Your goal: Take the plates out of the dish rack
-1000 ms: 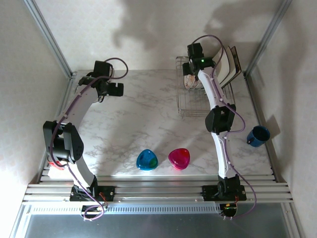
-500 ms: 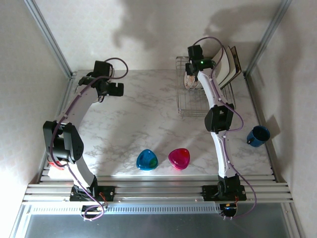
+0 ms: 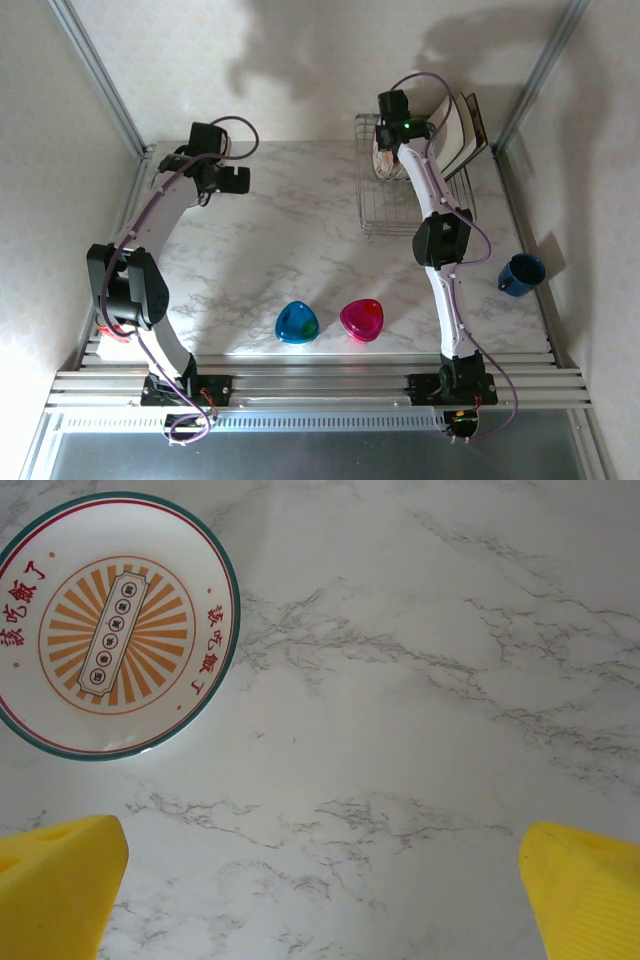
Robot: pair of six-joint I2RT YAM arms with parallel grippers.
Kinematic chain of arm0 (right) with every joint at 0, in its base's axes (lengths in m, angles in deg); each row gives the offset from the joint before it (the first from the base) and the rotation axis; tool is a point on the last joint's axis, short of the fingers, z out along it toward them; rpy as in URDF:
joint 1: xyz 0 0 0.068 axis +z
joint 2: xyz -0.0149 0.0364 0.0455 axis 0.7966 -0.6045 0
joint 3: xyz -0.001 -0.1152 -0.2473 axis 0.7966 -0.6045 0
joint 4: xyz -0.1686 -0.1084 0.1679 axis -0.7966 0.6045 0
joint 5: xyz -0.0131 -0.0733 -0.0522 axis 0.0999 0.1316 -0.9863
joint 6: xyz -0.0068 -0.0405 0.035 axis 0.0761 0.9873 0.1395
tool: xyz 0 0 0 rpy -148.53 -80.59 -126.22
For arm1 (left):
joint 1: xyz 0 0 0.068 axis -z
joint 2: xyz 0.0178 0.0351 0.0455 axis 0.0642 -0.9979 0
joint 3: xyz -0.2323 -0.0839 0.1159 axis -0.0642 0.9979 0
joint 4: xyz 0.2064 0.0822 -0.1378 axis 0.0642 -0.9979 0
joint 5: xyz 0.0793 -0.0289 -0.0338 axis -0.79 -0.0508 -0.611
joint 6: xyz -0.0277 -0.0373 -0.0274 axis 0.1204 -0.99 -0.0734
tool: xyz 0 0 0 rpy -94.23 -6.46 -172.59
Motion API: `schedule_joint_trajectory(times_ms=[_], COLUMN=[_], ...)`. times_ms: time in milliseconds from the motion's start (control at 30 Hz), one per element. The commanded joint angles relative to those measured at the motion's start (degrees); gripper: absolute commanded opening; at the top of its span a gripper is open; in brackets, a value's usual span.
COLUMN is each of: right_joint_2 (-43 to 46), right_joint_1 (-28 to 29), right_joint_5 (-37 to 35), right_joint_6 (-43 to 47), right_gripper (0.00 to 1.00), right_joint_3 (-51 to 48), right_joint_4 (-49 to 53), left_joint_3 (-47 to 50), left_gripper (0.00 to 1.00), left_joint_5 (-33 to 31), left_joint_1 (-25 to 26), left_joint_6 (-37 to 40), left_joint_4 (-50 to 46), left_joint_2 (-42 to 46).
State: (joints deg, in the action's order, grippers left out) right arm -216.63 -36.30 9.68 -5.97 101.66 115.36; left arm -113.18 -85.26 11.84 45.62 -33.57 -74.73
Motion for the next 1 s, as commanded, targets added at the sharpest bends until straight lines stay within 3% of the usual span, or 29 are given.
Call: schedule_joint_trajectory(times_ms=[0, 600, 967], right_joint_2=[3.4, 15.3, 23.6], right_joint_1=[1.0, 2.5, 3.9], right_joint_5=[2.0, -0.3, 0.8], right_joint_6=[0.2, 3.2, 4.3], right_gripper=[0.0, 0.0, 0.0], right_joint_3=[1.7, 1.4, -5.0], right_joint_4=[0.7, 4.7, 6.2], left_joint_3=[0.6, 2.9, 3.1], left_gripper=[1.0, 1.0, 1.0], left_joint_5=[0.4, -2.1, -1.3], left_joint_1=[0.1, -0.6, -1.1], left_joint_6=[0.4, -2.7, -3.8], left_joint_4=[0.2, 0.2, 0.7], left_joint_2=[1.4, 2.1, 2.2])
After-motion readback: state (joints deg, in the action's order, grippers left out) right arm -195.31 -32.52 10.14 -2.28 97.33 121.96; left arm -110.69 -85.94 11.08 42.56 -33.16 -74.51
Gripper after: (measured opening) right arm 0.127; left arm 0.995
